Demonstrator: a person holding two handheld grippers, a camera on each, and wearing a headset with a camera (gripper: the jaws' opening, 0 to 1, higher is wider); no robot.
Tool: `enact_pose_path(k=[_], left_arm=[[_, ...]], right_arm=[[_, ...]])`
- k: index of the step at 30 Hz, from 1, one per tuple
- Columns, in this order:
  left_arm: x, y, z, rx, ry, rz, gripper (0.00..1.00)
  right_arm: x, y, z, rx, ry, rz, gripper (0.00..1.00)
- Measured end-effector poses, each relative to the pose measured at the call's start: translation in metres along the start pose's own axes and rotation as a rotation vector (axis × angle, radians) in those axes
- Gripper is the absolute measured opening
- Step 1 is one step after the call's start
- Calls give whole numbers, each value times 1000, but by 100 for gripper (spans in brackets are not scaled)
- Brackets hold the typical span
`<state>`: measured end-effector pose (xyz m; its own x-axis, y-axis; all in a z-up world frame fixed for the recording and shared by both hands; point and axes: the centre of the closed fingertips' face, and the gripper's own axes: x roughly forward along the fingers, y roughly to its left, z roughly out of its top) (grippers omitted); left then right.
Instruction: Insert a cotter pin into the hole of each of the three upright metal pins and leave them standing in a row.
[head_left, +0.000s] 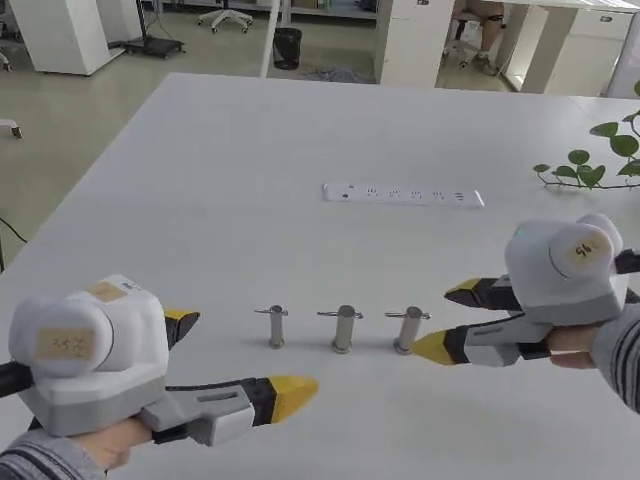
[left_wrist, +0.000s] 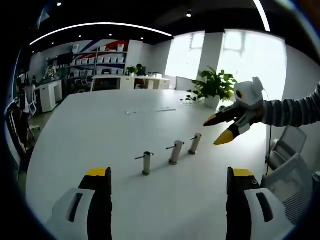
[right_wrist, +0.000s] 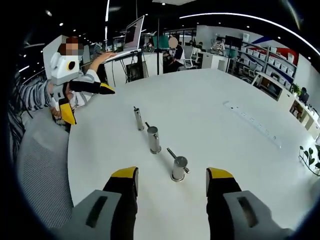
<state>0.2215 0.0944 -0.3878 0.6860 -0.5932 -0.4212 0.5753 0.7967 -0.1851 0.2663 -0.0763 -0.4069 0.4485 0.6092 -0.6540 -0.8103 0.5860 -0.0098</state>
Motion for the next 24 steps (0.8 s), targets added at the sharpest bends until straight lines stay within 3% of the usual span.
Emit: enact_pose_path(k=[7,9,12,14,18,24], left_arm=[[-3,0,4,-12,-8,8,99],[-4,-2,5,-20,-8,0,99],[-6,-4,4,-28,1,-10,99],[-8,-3,4,-19,3,1,99],[-11,-2,4,-20,4,8,99],[-14,2,0,2,16,29,99]], right_arm=[[-8,15,4,118,-51,-16,66],[-9,22,2,193,-47,5,67],[-11,19,-1,229,-72,-20,76],[-14,17,-2,263,-91,-38,77],[-15,19,-3,293,-104,-41,83],[-17,23,-1,287,-125,-51,83]])
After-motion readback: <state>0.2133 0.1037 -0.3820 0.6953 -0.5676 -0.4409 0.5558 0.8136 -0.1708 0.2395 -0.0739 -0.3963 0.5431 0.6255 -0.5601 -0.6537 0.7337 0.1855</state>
